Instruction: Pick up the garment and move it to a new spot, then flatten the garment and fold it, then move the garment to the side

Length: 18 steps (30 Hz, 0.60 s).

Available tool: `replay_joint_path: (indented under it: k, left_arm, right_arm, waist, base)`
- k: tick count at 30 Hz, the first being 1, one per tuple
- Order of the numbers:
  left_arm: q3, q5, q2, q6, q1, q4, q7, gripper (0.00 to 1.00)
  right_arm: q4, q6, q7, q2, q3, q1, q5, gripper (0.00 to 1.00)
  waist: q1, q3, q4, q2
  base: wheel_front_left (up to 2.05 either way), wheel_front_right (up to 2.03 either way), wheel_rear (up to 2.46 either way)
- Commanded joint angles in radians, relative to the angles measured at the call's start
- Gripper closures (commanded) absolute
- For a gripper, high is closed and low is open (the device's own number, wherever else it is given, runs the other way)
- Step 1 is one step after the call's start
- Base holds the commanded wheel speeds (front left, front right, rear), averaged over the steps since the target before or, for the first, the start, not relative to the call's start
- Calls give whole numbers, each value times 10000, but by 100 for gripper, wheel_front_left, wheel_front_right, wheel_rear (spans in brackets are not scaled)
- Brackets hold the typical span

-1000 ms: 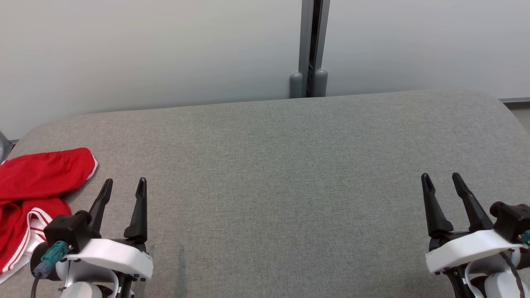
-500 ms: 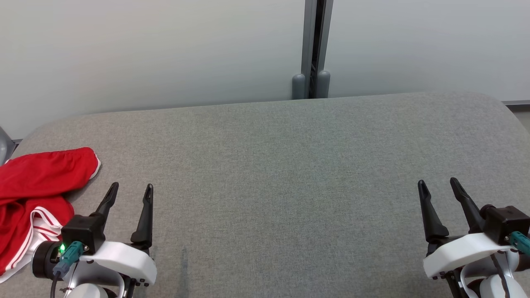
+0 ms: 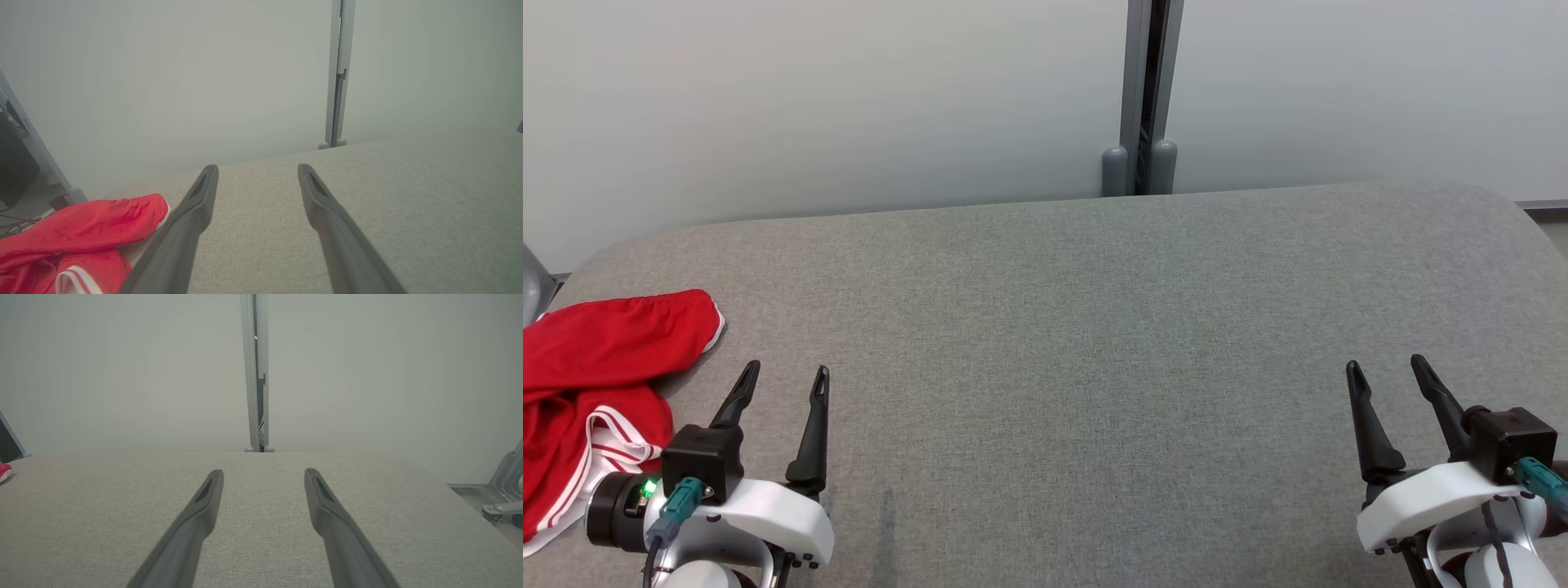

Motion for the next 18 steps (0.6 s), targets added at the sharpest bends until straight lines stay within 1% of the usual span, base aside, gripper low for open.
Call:
replay_joint_path:
  k: [1,7,13,18]
  left_arm:
    - [-19,195,82,51,-117,-18,-55,0]
    - [-36,122,-9,-34,-98,-12,-10,0]
    - [-80,228,26,-47,-101,18,30,0]
    - [-46,-14,1,-33,-64,74,131,0]
  right_arm:
    - [-9,0,47,-29,-16,-129,-170,0]
    - [51,0,36,2,-46,-160,-396,0]
    - [65,0,27,23,-79,-157,-541,0]
    - [26,0,29,27,-89,-122,-411,0]
  waist:
    - [0,-1,3,0]
    - [0,16,4,0]
    - [0,36,-5,0]
    - [0,55,-19,0]
  base:
    - [0,0,0]
    - [0,0,0]
    - [0,0,0]
    - [0,0,0]
